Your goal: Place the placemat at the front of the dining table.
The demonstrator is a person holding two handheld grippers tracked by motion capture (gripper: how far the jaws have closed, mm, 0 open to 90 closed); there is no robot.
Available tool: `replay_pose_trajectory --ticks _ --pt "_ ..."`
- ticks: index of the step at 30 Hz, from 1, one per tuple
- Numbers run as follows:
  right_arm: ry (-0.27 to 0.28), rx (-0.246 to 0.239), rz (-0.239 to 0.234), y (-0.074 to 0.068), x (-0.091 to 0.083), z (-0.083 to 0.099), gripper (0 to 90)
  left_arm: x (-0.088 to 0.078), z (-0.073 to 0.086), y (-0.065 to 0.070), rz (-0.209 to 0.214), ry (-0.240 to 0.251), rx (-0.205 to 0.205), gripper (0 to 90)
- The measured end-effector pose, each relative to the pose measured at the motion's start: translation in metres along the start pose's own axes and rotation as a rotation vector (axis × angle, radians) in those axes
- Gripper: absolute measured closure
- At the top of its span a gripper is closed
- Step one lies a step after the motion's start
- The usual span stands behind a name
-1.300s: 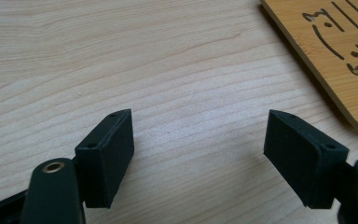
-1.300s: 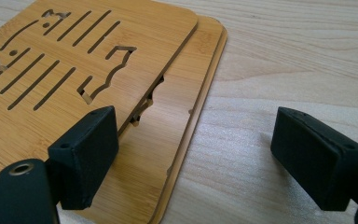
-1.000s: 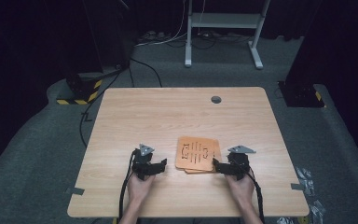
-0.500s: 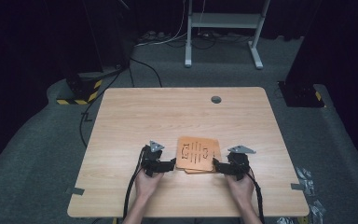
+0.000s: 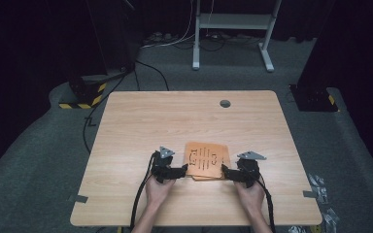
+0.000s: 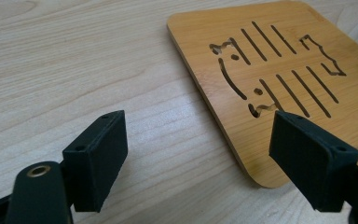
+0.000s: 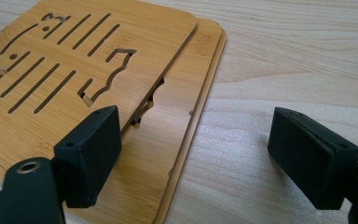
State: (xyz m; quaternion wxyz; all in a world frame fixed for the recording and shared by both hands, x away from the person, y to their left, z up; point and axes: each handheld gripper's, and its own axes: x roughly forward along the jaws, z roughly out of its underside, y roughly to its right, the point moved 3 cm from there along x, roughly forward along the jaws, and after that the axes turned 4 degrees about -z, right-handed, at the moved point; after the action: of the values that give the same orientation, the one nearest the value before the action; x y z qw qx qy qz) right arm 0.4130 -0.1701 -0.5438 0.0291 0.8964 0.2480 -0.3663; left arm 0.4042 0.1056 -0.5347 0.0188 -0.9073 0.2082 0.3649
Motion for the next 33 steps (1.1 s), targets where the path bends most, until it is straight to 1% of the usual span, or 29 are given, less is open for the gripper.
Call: replay_pose_trajectory --ticks 1,3,4,5,6,8,10,11,12,16,18,22,30,33 --pt "0.000 0.000 0.000 0.0000 0.0000 0.0000 17.2 0.0013 0.0013 0.0004 -0.011 -0.004 0.011 19.4" --pt "-0.001 0.000 -0.001 0.0000 -0.0001 0.0000 17.2 0.0018 0.0018 0.0003 -0.010 -0.007 0.015 19.6" --pt "0.007 0.000 0.004 0.0000 0.0005 0.0000 17.2 0.0023 0.0023 0.0005 -0.012 -0.008 0.010 19.8" --pt "-0.001 0.000 -0.001 0.0000 -0.0001 0.0000 17.2 0.0026 0.0030 0.0012 -0.015 -0.009 0.004 19.9" --pt "0.012 0.001 0.005 -0.0001 0.0009 0.0000 17.2 0.0028 0.0032 0.0011 -0.019 -0.011 0.023 20.2" --pt "0.011 0.000 0.005 -0.0001 0.0008 0.0000 17.2 0.0023 0.0036 0.0028 -0.033 -0.006 0.037 20.4" --pt "0.009 0.000 0.005 0.0000 0.0007 0.0000 17.2 0.0025 0.0035 0.0026 -0.042 0.002 0.043 20.5" --pt "0.001 0.002 0.001 -0.0001 0.0001 -0.0001 17.2 0.0029 0.0035 0.0022 -0.040 0.005 0.044 20.6" --pt "0.006 0.003 0.006 -0.0002 0.0007 -0.0002 17.2 0.0035 0.0036 0.0017 -0.037 0.010 0.042 20.5" --pt "0.001 0.004 0.002 -0.0002 0.0002 -0.0002 17.2 0.0051 0.0040 0.0014 -0.034 0.028 0.043 20.7" --pt "0.000 0.003 0.002 -0.0001 0.0002 -0.0002 17.2 0.0056 0.0044 0.0012 -0.027 0.034 0.036 21.3" --pt "-0.003 0.012 0.002 -0.0007 0.0000 -0.0001 17.2 0.0066 0.0045 0.0011 -0.028 0.042 0.029 21.4" --pt "0.001 0.006 0.005 -0.0001 0.0002 -0.0002 17.0 0.0081 0.0057 0.0011 -0.023 0.061 0.018 21.8" --pt "0.007 0.016 0.013 -0.0001 0.0003 -0.0002 17.1 0.0079 0.0061 -0.0002 -0.020 0.056 0.020 22.6"
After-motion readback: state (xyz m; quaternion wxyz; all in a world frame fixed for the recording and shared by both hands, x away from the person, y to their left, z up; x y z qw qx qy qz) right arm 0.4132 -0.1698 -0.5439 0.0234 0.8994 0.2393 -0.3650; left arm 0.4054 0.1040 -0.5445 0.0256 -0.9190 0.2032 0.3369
